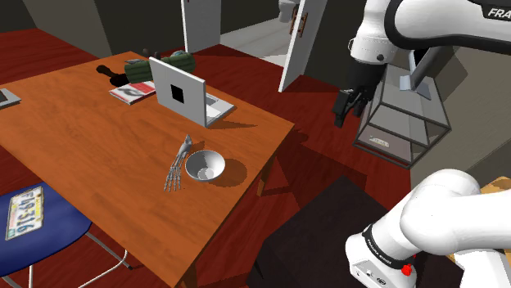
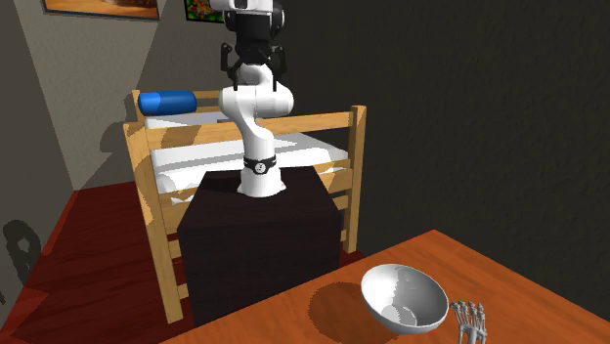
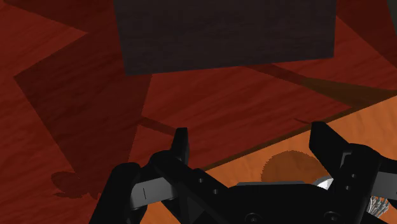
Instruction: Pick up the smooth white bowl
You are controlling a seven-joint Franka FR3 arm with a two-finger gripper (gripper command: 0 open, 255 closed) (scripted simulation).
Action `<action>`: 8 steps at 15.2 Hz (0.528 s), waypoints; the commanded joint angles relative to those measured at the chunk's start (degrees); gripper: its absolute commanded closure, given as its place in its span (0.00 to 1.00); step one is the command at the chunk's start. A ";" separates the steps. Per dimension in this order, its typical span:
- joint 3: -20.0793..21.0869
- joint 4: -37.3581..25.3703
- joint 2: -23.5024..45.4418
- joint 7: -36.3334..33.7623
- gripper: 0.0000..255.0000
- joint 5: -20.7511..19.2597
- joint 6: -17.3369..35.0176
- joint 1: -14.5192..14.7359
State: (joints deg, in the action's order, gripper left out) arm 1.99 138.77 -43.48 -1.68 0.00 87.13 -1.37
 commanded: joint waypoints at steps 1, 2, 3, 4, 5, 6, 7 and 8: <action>0.00 0.00 0.00 0.00 0.00 0.00 0.00 0.00; 0.46 0.23 1.58 -0.48 0.00 0.40 1.80 0.19; 0.91 0.39 3.23 -0.96 0.00 0.78 3.59 0.37; 1.36 0.46 4.94 -1.42 0.00 1.13 5.36 0.55; 1.80 0.46 6.71 -1.89 0.00 1.45 7.11 0.74; 2.25 0.37 8.53 -2.34 0.00 1.76 8.84 0.90; 2.69 0.20 10.41 -2.79 0.00 2.04 10.54 1.06; 3.12 -0.05 12.33 -3.24 0.00 2.28 12.21 1.22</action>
State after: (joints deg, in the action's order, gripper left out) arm 4.53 138.82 -32.58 -4.28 1.88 97.92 -0.42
